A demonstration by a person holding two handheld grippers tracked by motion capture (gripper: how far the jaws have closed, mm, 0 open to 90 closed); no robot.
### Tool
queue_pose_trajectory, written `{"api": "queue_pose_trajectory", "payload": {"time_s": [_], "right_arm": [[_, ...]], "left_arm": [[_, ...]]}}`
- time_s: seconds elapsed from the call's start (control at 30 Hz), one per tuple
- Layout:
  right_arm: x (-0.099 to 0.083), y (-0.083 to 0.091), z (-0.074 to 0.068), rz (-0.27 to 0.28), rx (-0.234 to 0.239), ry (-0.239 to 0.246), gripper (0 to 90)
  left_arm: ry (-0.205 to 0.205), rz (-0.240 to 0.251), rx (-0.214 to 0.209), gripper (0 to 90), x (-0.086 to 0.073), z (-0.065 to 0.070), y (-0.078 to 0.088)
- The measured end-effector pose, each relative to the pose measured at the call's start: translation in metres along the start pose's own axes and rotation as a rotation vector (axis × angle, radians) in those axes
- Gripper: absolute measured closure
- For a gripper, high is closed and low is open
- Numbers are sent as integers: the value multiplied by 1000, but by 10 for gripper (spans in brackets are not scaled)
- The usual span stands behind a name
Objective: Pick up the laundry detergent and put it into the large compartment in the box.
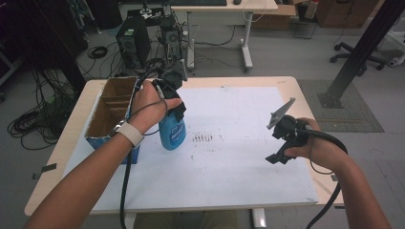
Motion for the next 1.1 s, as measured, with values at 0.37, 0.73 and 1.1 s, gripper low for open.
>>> {"api": "queue_pose_trajectory", "payload": {"time_s": [0.37,0.73,1.1], "right_arm": [[1,0,-1,1,0,-2,97],[-1,2,-1,5,-2,-3,97],[0,5,-1,9,-3,3,97]], "left_arm": [[5,6,2,372,0,-2,16],[18,22,15,373,2,-2,39],[47,31,14,373,2,-6,63]]}}
Point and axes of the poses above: each handheld gripper's, and its own axes: y roughly backward along the jaws, x roughly out of its top, z roughly to its right, the point moved 9 cm from there along -y, roughly forward along the jaws, and after that the axes turned 4 degrees about -y, right-handed, at the moved point
